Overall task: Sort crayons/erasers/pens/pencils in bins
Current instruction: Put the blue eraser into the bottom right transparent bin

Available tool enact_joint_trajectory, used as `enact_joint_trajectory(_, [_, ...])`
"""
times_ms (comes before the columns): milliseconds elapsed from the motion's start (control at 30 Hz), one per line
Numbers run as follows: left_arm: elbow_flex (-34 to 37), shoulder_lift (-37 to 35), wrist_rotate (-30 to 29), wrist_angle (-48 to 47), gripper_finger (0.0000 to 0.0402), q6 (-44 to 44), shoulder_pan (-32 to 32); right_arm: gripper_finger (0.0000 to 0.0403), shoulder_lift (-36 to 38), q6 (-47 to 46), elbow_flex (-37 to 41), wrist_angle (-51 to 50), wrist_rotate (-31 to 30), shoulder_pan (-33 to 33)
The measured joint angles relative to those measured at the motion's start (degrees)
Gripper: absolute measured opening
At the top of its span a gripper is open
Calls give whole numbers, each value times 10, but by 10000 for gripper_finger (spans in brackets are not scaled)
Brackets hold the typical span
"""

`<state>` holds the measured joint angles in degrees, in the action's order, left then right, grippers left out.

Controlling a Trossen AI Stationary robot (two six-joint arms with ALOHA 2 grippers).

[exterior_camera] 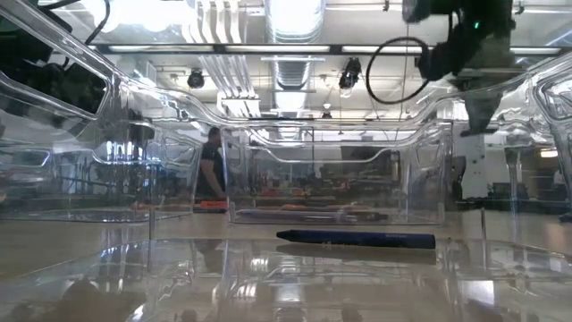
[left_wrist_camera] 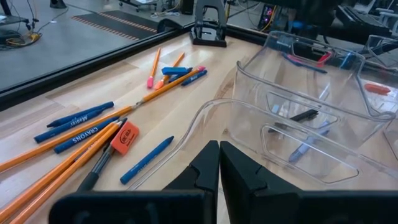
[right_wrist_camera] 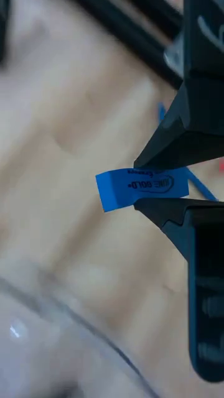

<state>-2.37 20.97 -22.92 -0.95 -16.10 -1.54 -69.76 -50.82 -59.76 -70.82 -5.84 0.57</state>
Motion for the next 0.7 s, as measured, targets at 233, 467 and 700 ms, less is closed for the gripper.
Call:
enact_joint_trajectory(233, [0,0,0,0,0,0,0,61,-3,-99,-44,4,75,134])
enact_joint_trajectory(467, [0,0,0,0,0,0,0,61,-3,-258,-81,18,76,311])
enact_joint_trajectory(700, [0,0,0,0,0,0,0,61,-21,-438,-71,67,69,438])
